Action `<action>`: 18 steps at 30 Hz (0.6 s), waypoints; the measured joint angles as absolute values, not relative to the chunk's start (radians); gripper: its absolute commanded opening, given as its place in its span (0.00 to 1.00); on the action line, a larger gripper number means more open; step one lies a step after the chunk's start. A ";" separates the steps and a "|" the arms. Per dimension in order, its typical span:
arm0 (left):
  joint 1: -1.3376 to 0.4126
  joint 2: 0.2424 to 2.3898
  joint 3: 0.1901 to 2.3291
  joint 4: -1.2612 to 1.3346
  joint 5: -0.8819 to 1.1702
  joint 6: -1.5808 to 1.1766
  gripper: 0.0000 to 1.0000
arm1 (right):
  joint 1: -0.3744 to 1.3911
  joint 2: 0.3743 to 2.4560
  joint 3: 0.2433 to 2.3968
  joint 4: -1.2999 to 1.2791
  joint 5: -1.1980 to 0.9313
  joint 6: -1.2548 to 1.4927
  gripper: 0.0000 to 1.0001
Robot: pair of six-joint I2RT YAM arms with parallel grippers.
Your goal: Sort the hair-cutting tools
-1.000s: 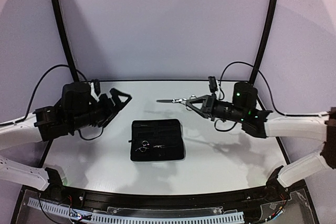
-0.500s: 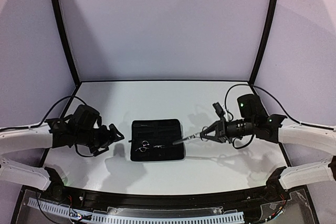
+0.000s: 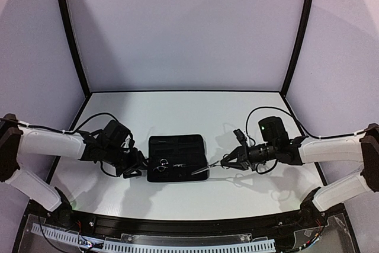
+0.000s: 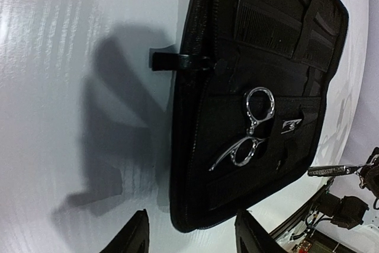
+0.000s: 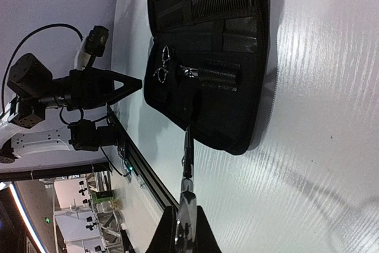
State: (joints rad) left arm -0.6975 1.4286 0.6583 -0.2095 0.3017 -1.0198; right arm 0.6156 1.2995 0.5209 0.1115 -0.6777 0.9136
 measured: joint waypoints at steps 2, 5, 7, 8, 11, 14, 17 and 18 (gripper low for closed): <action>-0.698 1.443 0.671 -0.210 0.309 -1.007 0.39 | 0.609 1.299 0.521 0.123 -0.674 0.913 0.00; -0.698 1.456 0.689 -0.214 0.308 -0.991 0.35 | 0.597 1.299 0.519 0.140 -0.663 0.910 0.00; -0.698 1.468 0.702 -0.219 0.307 -0.979 0.34 | 0.592 1.301 0.517 0.154 -0.655 0.910 0.00; -0.698 1.475 0.706 -0.220 0.307 -0.973 0.33 | 0.591 1.303 0.515 0.163 -0.654 0.910 0.00; -0.698 1.500 0.714 -0.222 0.309 -0.963 0.31 | 0.591 1.326 0.507 0.202 -0.654 0.913 0.00; -0.698 1.526 0.718 -0.222 0.312 -0.955 0.30 | 0.590 1.359 0.489 0.246 -0.654 0.922 0.00; -0.698 1.545 0.718 -0.225 0.316 -0.948 0.28 | 0.590 1.386 0.474 0.277 -0.654 0.930 0.00; -0.698 1.550 0.718 -0.225 0.318 -0.946 0.27 | 0.590 1.393 0.470 0.285 -0.654 0.931 0.00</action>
